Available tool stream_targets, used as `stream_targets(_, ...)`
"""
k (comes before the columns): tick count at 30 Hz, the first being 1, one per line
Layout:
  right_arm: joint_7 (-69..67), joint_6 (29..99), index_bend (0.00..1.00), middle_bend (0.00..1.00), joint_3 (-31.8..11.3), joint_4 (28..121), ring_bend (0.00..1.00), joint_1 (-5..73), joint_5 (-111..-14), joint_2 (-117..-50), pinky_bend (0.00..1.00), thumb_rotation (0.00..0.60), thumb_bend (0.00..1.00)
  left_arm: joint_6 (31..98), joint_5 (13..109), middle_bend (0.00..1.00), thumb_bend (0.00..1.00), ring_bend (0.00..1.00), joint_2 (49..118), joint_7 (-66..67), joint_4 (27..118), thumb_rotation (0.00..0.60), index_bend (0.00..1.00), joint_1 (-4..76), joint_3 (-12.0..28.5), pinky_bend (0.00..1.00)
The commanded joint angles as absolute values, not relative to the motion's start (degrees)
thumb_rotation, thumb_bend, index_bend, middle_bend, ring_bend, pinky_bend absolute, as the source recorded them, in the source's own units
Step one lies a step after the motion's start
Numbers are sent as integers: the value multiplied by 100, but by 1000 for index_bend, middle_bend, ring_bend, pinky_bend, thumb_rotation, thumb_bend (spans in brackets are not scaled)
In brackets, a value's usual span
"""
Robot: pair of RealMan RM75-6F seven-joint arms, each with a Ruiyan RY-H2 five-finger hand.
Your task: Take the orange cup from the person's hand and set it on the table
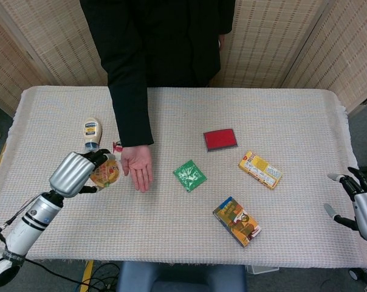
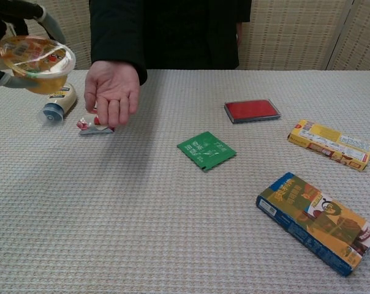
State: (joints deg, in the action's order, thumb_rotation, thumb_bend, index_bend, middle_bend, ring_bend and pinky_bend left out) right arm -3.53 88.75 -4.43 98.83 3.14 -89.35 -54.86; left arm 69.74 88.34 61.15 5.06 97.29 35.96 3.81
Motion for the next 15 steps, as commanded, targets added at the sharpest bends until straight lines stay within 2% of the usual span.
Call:
stream_targets(1,-354,8836,228,320,-441,9879,170,341,-8944,-5499,197,600,245,6965,8820,616,267,615,6076,530,9652,600,662,3439,235,815)
stream_targets(7,-331,8795,228,320,-440,9888,170,374,-8957,-5508,197,600,245,6772,8577,615,267,601,6417,694,9139,600,662,3287,139,804)
stream_targets(15,-301,8792,228,320,-428,9910,170,366,-8941,-5502,197,600,245,6397,8213,607,267,593,7335,451,8025,600,661,3305,224,798)
